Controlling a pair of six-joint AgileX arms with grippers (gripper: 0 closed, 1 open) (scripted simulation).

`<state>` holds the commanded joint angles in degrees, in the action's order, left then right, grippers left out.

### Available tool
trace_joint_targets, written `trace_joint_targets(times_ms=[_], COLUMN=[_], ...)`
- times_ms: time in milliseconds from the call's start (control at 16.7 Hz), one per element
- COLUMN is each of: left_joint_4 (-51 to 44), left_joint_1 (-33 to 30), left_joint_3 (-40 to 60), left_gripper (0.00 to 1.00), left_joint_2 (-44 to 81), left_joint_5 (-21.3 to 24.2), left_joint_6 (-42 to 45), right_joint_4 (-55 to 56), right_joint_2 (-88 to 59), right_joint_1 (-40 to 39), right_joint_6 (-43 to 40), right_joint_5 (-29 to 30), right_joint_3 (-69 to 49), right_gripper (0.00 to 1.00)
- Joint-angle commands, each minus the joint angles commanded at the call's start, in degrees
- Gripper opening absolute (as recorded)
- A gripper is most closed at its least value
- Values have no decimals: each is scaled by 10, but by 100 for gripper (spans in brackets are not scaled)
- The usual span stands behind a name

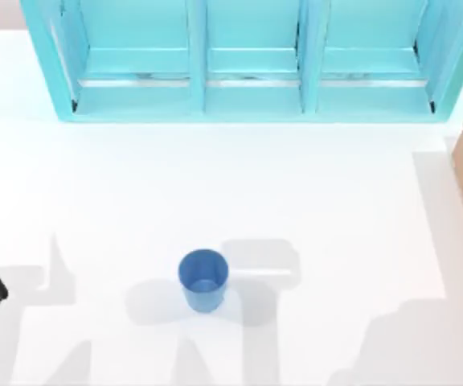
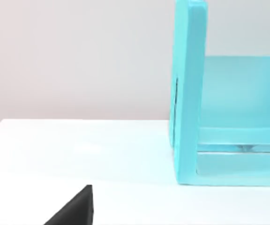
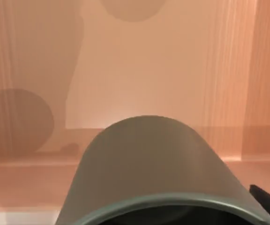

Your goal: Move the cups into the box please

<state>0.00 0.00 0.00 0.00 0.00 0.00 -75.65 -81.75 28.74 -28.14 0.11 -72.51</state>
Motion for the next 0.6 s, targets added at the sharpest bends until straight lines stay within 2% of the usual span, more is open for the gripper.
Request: trace_joint_targets(times_ms=[180, 600], left_joint_4=[0, 0], left_joint_1=[0, 0], left_joint_3=[0, 0], left_gripper=[100, 100], left_joint_2=[0, 0], left_joint_5=[0, 0], left_joint_6=[0, 0], right_joint_4=[1, 41], right_joint_2=[22, 19], right_joint_1=[25, 18], right_joint_6=[-26, -18], right_joint_5=[0, -1], right_joint_3=[21, 60], right_gripper=[0, 0])
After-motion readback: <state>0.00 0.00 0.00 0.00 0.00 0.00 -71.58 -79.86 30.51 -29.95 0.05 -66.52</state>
